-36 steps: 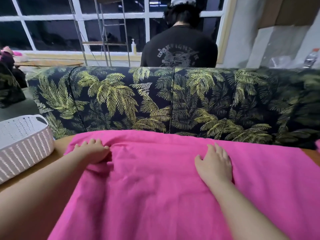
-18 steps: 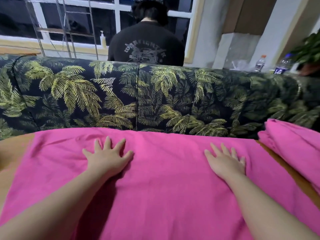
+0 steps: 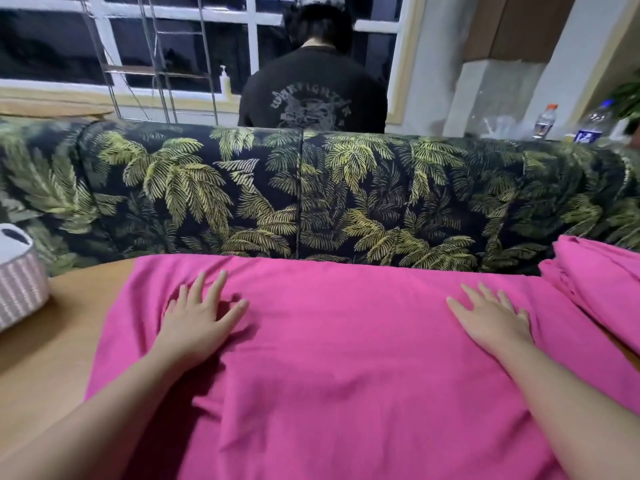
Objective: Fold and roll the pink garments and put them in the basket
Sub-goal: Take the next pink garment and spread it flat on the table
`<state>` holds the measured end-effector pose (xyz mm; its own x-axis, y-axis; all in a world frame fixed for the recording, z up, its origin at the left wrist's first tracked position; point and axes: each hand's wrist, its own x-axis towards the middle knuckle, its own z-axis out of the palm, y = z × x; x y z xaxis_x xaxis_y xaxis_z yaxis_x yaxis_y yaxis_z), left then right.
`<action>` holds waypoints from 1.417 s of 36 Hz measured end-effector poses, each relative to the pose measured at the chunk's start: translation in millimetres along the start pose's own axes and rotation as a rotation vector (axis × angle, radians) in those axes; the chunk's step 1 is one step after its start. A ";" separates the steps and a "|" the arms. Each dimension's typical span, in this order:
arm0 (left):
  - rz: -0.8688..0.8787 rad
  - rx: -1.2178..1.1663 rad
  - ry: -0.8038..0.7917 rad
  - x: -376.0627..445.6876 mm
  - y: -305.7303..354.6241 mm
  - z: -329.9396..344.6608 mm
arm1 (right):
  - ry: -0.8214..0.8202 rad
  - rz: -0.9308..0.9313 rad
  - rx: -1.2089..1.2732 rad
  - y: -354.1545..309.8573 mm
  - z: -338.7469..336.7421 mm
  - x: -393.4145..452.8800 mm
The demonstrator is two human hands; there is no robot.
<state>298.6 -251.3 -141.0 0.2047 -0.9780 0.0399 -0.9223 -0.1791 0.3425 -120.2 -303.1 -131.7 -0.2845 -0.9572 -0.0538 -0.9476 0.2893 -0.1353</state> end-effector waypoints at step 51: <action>0.345 0.052 -0.179 -319.1 -54.3 -36.3 | -0.076 -0.601 0.116 -32.3 24.6 -353.9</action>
<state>295.2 74.4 -138.2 -0.1764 -0.9841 -0.0214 -0.9434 0.1629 0.2889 14.7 26.6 -132.6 0.3094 -0.9509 -0.0041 -0.9158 -0.2968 -0.2707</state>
